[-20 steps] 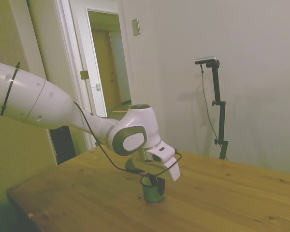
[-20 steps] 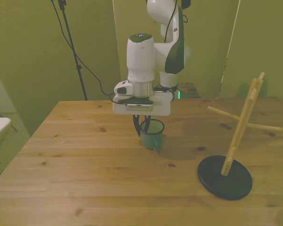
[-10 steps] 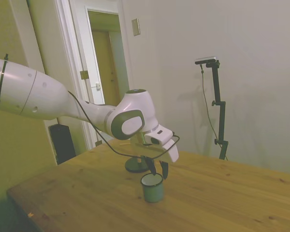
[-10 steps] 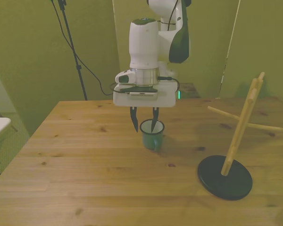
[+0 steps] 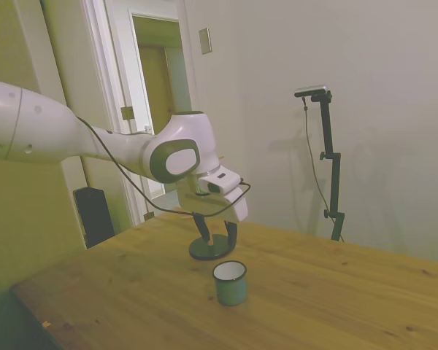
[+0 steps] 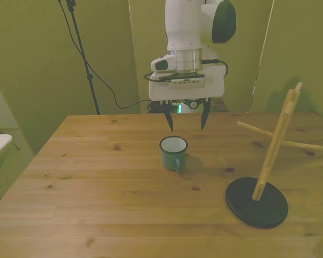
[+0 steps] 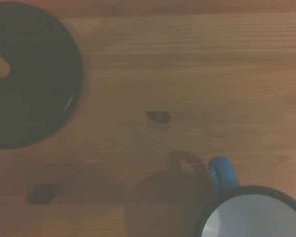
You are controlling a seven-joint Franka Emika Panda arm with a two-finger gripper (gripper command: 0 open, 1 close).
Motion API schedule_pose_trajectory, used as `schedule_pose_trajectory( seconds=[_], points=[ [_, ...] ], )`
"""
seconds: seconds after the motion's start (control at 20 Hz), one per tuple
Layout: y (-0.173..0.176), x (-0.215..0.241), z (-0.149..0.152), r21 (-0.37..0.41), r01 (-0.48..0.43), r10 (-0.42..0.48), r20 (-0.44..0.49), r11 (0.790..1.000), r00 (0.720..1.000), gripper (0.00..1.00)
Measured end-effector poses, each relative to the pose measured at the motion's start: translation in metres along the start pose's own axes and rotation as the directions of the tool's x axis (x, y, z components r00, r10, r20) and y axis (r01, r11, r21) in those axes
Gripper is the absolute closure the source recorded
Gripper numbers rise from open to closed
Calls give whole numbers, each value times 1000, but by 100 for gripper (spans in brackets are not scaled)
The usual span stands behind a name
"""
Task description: Unload the mug
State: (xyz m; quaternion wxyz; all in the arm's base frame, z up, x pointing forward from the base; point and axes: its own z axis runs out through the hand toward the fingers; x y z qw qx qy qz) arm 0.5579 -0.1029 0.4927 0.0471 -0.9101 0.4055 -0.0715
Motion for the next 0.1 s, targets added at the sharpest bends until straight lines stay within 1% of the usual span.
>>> schedule_pose_trajectory(
  seconds=[0.1],
  points=[
    [0,-10,-11,3,11,-11,11,1000,1000,0]
  ],
)
